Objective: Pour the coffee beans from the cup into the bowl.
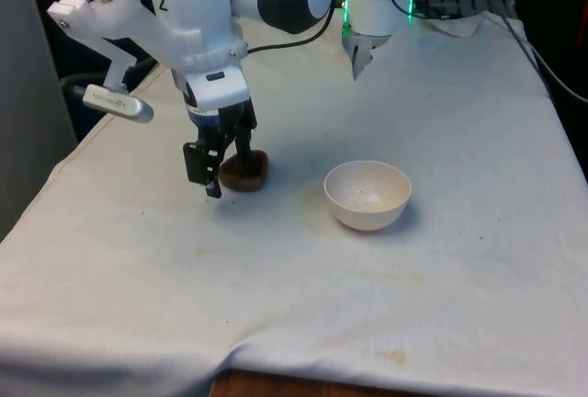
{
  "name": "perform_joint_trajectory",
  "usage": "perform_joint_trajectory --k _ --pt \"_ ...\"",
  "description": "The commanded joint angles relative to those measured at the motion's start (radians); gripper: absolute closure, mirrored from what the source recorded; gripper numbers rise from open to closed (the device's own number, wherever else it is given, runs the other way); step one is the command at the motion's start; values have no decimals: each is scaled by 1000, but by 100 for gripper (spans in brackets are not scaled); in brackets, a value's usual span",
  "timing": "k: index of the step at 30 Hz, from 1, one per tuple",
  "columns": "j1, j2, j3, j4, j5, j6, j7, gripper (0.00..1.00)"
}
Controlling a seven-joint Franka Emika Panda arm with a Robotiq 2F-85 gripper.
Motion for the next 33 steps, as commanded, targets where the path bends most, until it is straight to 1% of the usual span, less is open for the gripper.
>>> perform_joint_trajectory --k 1,2,3,4,8,12,13,14,21,22,23,27,31,32,33 --pt "6 -10 -6 -14 -7 13 1 0" --pt "7 -11 -7 -15 -7 13 1 0" --pt "1 -6 -1 -8 -1 0 -1 0" --pt "7 -12 -7 -16 -8 14 2 0" --pt "11 -10 -9 -15 -8 19 5 0" --pt "11 -5 -10 -11 -8 30 4 0" --pt "5 -8 -3 -10 -1 14 -1 0" --pt "12 -5 -11 -11 -9 34 5 0" --pt "16 -8 -13 -22 -20 60 4 0" --pt "7 -5 -5 -11 -11 37 -1 0" --pt "17 -9 -13 -24 -22 62 5 0" --pt "20 -11 -14 -29 -27 64 5 0" --pt "20 -8 -13 -24 -27 60 4 0" --pt "13 -6 -6 -18 -20 45 0 0" --pt "19 -8 -12 -23 -26 56 3 0"
